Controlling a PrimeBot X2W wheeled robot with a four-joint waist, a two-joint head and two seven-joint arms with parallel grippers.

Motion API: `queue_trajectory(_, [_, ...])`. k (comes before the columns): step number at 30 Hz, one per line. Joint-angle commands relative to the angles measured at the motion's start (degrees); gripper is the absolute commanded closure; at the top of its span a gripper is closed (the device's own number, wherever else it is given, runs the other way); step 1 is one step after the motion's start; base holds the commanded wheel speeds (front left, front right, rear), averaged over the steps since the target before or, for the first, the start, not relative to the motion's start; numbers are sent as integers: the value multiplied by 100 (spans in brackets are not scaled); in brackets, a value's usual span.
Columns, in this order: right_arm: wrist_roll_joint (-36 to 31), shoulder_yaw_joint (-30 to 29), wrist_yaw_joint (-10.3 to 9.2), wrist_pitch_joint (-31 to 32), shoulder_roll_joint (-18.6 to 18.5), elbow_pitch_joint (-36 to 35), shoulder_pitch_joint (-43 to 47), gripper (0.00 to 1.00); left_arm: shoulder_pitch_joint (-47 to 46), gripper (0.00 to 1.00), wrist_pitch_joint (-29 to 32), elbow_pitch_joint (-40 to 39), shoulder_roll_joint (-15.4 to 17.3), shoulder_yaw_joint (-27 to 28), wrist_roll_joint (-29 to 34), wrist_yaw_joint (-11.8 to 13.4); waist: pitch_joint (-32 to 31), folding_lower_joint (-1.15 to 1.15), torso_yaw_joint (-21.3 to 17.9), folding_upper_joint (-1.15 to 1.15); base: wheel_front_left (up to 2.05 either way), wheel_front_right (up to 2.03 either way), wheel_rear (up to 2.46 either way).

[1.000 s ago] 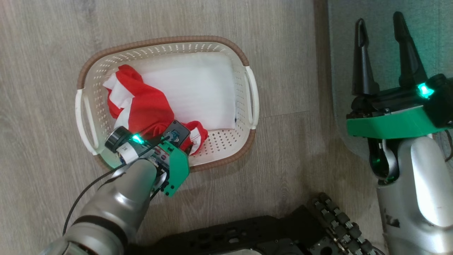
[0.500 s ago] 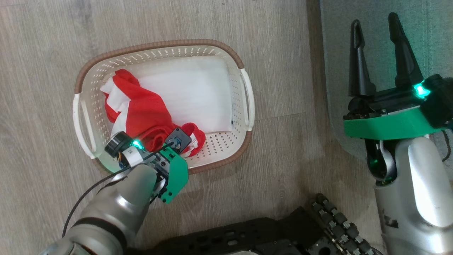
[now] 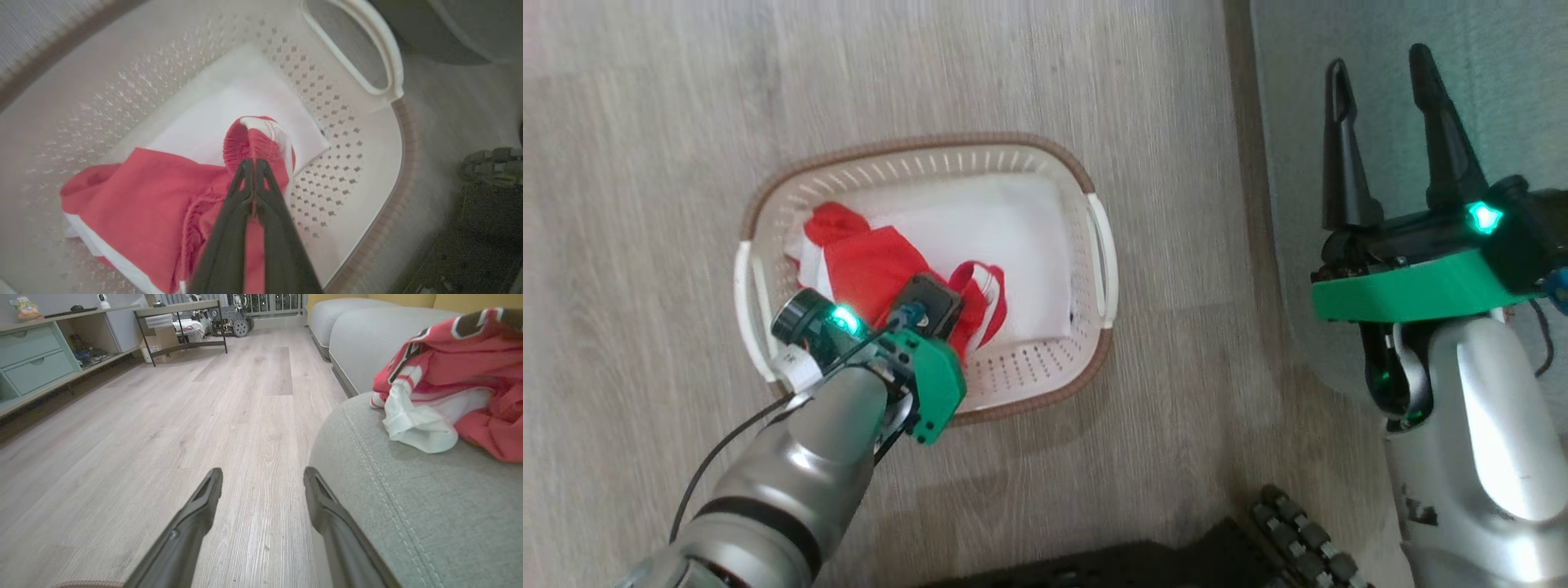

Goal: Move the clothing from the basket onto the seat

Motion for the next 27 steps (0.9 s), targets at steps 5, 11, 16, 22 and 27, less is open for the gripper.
queue_trajectory(5, [33,70,-1,-37,12,-15,246,0,264,100,-151,-527,96,328,-182,140,-630,0,130,0,0,0,0])
queue_trajectory(11, [9,-4,-1,-37,12,146,475,0,915,100,-156,-1786,369,690,-264,387,-1267,0,196,0,0,0,0])
queue_trajectory(16, [6,-93,-1,-37,12,284,720,0,1640,100,-157,-2746,533,981,-284,617,-1849,0,227,0,0,0,0])
queue_trajectory(22, [14,-145,-1,-37,12,432,984,0,2321,53,-157,-3708,625,1256,-230,890,-2428,0,239,0,0,0,0])
queue_trajectory(27, [2,-184,-1,-37,12,534,1233,0,2856,0,-157,-4429,693,1585,-229,1133,-2920,0,284,0,0,0,0])
